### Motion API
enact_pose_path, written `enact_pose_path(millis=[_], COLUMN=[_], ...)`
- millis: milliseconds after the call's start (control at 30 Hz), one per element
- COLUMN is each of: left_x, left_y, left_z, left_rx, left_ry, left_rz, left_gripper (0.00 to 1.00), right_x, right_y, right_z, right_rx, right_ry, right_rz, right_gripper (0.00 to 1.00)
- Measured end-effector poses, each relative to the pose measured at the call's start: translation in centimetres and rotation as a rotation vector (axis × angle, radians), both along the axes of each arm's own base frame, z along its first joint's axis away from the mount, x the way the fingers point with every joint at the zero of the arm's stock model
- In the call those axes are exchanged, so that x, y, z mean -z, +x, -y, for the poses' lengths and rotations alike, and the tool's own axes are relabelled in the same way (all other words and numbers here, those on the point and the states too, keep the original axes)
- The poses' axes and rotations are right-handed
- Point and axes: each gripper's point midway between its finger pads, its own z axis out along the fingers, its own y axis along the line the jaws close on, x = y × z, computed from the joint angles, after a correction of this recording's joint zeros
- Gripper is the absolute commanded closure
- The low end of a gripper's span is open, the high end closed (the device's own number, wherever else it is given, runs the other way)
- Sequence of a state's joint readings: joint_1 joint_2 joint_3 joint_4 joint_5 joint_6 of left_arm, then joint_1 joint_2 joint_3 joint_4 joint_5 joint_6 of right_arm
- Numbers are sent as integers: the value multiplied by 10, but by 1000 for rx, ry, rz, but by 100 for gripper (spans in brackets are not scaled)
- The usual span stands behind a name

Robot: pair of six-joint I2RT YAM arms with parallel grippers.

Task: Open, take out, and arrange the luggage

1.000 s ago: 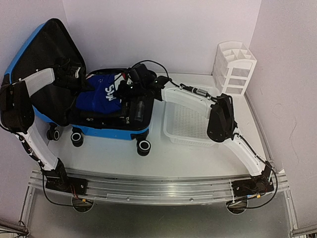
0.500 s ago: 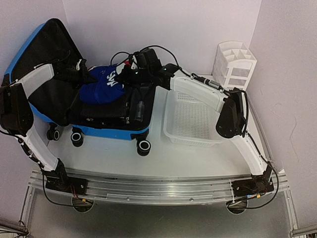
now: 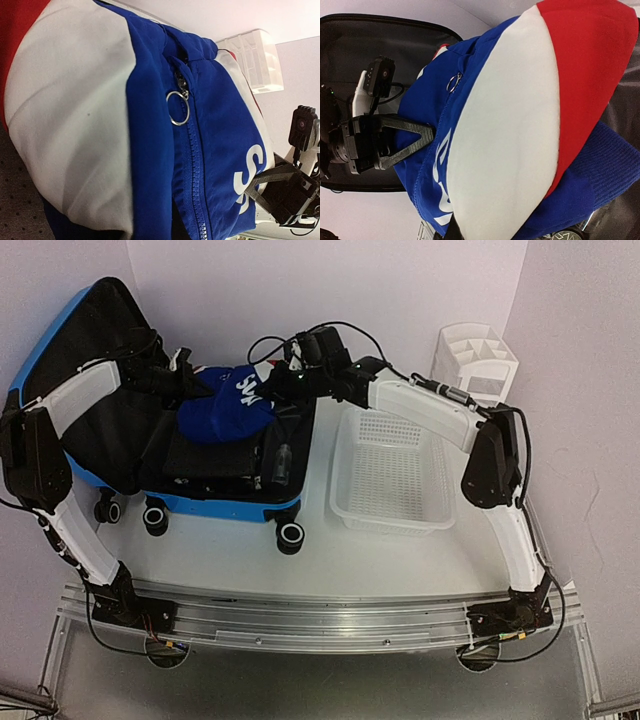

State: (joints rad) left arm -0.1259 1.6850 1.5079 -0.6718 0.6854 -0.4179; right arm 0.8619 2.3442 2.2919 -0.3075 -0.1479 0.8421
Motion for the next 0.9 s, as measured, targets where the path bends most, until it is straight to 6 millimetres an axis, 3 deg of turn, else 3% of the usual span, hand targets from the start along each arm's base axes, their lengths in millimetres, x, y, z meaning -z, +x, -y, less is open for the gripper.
enact_pose_path(millis=[133,300,433,567,900], left_x=[22,74,102,116,142], left_y=[-10,-34,-46,-52,-50], left_z=[-1,-8,-15,-20,-13], left_rx=[-3,-16,-16,-6,22], left_ry=[14,62,116,160,153], left_rz=[-54,-189,-251,-268,-310], left_gripper=[80,56,44,41,41], right_x=[12,56,80,93,92], right_y=[-7,-21,-27,-31,-33], right_z=[2,4,10,12,10], right_rx=[-14,-32,-31,-34,-45], right_ry=[-8,-74,-109,-124,-115], right_rz=[-45,-126,-170,-199,-207], right_gripper=[100,100,100,100,100])
